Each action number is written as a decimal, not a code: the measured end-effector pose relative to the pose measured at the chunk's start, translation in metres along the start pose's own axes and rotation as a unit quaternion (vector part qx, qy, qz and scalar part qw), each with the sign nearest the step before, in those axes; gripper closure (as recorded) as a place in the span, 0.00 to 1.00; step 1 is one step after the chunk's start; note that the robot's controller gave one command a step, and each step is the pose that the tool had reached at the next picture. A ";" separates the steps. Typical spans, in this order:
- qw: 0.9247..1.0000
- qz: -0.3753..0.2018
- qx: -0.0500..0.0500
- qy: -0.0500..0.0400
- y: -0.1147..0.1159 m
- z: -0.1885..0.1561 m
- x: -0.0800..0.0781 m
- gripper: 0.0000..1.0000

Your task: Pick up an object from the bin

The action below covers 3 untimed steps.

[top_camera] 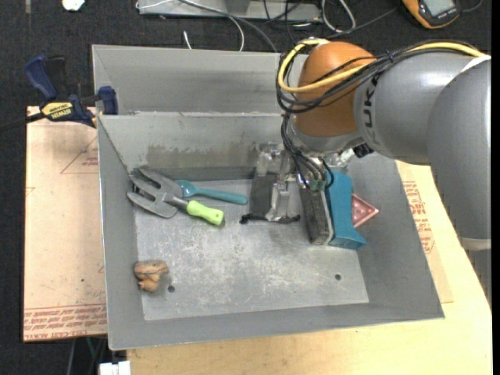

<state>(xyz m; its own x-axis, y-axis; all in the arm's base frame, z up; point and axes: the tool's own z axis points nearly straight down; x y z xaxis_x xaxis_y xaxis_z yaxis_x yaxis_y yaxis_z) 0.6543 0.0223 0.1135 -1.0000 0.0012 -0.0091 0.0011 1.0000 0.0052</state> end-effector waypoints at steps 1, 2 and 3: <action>0.996 -0.094 0.000 0.001 -0.038 0.023 0.003 0.00; 0.998 -0.061 -0.001 -0.002 -0.036 0.039 -0.002 1.00; 0.998 -0.061 -0.001 -0.002 -0.036 0.039 -0.002 1.00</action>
Offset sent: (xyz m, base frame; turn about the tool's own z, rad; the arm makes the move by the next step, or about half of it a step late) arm 0.0019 -0.0369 -0.0396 -0.1226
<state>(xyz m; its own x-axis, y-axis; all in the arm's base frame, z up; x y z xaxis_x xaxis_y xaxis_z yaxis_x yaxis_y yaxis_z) 0.6570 -0.0138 0.0744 -0.9927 -0.1203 -0.0132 -0.1204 0.9927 0.0059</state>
